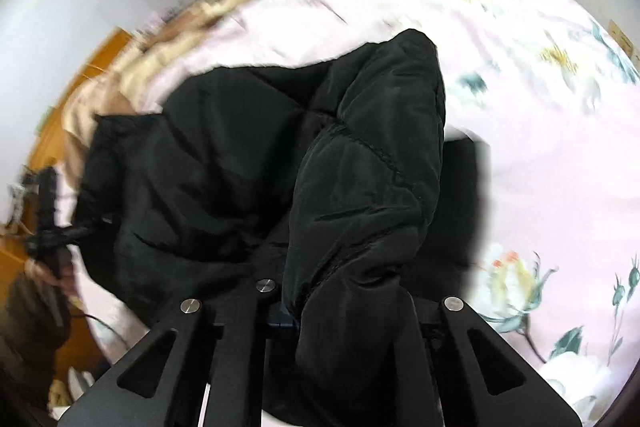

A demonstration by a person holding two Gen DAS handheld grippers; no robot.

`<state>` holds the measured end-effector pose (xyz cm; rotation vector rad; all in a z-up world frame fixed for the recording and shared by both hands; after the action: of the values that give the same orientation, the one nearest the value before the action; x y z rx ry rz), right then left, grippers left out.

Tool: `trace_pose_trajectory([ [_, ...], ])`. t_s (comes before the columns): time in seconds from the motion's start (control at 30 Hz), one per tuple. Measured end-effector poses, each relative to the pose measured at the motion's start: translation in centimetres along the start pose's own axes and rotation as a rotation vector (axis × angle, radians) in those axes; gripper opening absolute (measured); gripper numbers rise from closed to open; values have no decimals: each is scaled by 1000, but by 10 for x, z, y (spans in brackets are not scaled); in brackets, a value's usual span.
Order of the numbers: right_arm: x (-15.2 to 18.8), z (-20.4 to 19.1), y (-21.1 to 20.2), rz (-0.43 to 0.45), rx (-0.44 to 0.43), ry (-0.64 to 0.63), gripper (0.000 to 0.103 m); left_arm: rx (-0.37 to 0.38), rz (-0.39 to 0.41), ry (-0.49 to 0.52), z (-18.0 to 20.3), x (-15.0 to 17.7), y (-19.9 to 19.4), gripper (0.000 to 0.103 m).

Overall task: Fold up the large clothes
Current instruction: 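Fold the lifted jacket bundle over onto itself with both tools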

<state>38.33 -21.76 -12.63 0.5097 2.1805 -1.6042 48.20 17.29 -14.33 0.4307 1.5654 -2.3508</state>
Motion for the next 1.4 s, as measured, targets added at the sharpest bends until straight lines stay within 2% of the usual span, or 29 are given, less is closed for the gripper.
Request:
trace_pose_trajectory([
  [0.07,-5,-4,-8,13,-10,19,13,-9,-6,8,1,-6,3,33],
  [0.17,-2,16,8,-23,135,70,19,-19,-30,-27,-7,-3,13,34],
  [0.23,9,38,17,-70,243,75,35,-32,-33,-22,-8,3,19,35],
  [0.3,18,55,30,-126,271,50,50,-45,-42,-9,-7,6,22,36],
  [0.37,15,65,39,-140,245,67,61,-50,-49,-8,-5,4,21,37],
  [0.43,13,84,55,-202,206,123,85,-54,-59,0,0,1,28,38],
  [0.53,14,100,80,-278,147,120,100,-62,-72,9,3,-2,33,39],
  [0.57,17,99,86,-305,109,134,101,-66,-76,5,12,15,28,40],
  [0.63,23,101,104,-361,-21,201,101,-77,-82,1,15,27,28,41],
  [0.7,27,94,119,-388,-130,255,102,-78,-88,-8,11,44,49,41],
  [0.77,27,90,119,-374,-175,249,93,-82,-94,-10,12,44,49,41],
  [0.8,26,86,116,-357,-202,239,79,-80,-94,-11,14,45,49,41],
  [0.83,26,85,111,-347,-207,232,66,-73,-96,-12,17,45,48,41],
  [0.9,26,83,96,-314,-199,203,50,-73,-94,-13,19,46,47,41],
  [1.0,11,61,95,-274,-140,155,39,-72,-73,-14,25,49,36,37],
  [1.07,4,48,82,-232,-111,128,35,-58,-58,-15,6,49,35,34],
  [1.13,0,37,68,-185,-113,118,33,-38,-41,-17,5,48,22,33],
  [1.23,-7,18,40,-122,-146,101,32,-31,-9,-4,9,45,-6,32],
  [1.4,-14,-29,16,-77,-178,35,32,-41,53,-22,-7,43,-53,32],
])
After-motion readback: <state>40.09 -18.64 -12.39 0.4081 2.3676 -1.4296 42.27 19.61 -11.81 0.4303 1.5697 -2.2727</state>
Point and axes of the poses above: each gripper's, at about its wrist camera, not at the fingertips, and y roughly the way its jaws point, z to its right, x to its underside, the point moved 7 cm from there along y, roughly the way its jaws point, and after that the axes turned 5 degrees about x, right-handed, at the moved point
